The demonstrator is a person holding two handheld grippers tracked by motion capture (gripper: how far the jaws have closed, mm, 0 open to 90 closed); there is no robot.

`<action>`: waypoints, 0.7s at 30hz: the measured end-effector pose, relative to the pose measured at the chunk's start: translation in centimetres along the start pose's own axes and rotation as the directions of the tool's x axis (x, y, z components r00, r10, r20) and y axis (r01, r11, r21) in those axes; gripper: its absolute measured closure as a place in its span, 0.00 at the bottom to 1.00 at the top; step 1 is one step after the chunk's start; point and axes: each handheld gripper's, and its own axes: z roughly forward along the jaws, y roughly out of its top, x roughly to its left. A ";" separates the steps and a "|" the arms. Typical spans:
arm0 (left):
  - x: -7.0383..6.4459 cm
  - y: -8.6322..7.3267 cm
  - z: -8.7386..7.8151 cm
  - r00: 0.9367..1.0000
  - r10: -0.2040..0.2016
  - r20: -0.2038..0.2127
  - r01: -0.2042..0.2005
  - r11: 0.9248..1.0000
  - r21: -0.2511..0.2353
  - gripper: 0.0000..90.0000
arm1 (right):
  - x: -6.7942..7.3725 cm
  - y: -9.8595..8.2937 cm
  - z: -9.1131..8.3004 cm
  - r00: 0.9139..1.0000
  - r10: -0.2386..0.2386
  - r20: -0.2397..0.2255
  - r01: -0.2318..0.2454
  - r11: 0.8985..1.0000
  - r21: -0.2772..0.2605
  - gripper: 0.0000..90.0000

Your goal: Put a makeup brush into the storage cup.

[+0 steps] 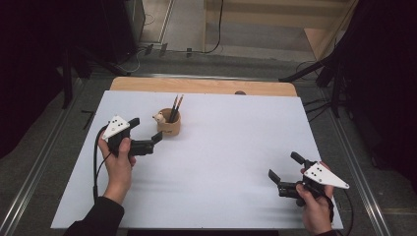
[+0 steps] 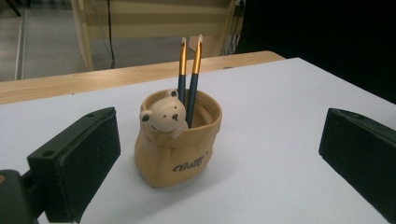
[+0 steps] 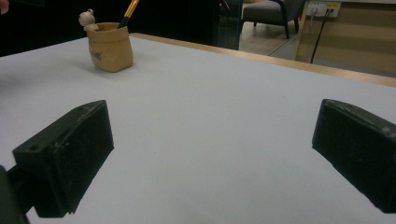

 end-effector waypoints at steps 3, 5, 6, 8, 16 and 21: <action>-0.1 -0.3 -0.4 1.000 0.000 0.002 0.000 1.000 0.000 0.00 | 0.0 0.0 0.0 1.000 0.001 0.000 -0.001 1.000 0.000 0.00; -0.2 -0.5 -0.6 1.000 0.001 0.004 -0.001 1.000 -0.002 0.00 | 0.0 0.0 0.0 1.000 0.001 0.000 -0.001 1.000 0.001 0.00; -0.2 -0.6 -0.7 1.000 0.004 0.005 -0.004 1.000 0.001 0.00 | 0.0 0.0 0.0 1.000 -0.001 0.000 0.001 1.000 0.000 0.00; -0.3 -0.8 -0.9 1.000 0.008 0.006 -0.008 1.000 0.004 0.00 | 0.0 0.0 0.0 1.000 -0.001 0.000 0.001 1.000 0.000 0.00; -0.4 -1.6 -2.0 1.000 -0.004 -0.001 0.004 1.000 -0.002 0.00 | 0.0 0.0 0.0 1.000 -0.001 0.000 0.001 1.000 0.000 0.00; -0.4 -2.1 -2.9 1.000 -0.014 -0.001 0.014 1.000 -0.011 0.00 | 0.1 0.0 0.0 1.000 -0.001 0.000 0.001 1.000 0.000 0.00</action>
